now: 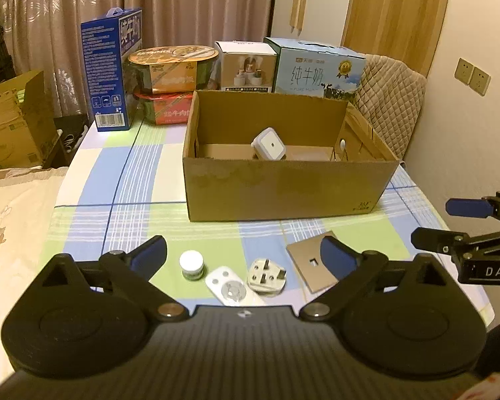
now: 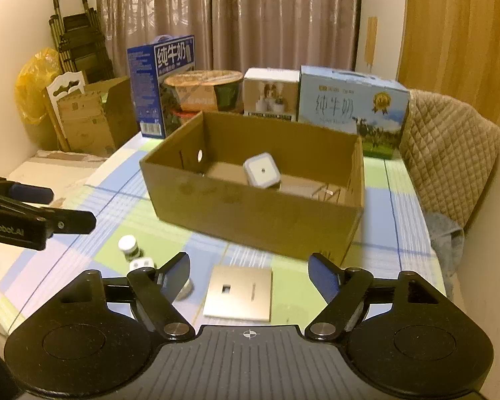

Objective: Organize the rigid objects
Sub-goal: 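Withdraw both tools from the box back over the table items, then grasp the white remote with the left tool while the right tool grasps the gold router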

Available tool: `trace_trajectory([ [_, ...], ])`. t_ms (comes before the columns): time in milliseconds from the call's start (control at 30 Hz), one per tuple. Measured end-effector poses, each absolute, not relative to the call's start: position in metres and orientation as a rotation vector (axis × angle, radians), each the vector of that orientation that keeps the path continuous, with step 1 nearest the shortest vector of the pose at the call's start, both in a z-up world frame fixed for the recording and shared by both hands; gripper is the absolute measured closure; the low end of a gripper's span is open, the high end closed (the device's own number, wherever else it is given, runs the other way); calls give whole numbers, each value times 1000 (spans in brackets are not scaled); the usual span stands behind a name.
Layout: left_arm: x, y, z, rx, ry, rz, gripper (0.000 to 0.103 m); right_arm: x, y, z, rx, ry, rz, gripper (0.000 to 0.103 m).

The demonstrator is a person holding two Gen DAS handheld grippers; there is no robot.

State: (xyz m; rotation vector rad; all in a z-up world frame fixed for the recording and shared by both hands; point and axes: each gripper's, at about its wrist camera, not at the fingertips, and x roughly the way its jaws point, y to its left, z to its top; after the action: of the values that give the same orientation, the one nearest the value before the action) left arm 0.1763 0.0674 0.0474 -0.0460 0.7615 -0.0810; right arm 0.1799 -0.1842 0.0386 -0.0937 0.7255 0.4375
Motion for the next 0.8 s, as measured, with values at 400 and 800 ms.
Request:
trace_trajectory([
  [400,156,76,1,-12,792,3,1,153,-212,-9,-12,797,392,26],
  [800,157,81,-41,-39,865,3,1,151,-210,-46,3,840,409,26],
])
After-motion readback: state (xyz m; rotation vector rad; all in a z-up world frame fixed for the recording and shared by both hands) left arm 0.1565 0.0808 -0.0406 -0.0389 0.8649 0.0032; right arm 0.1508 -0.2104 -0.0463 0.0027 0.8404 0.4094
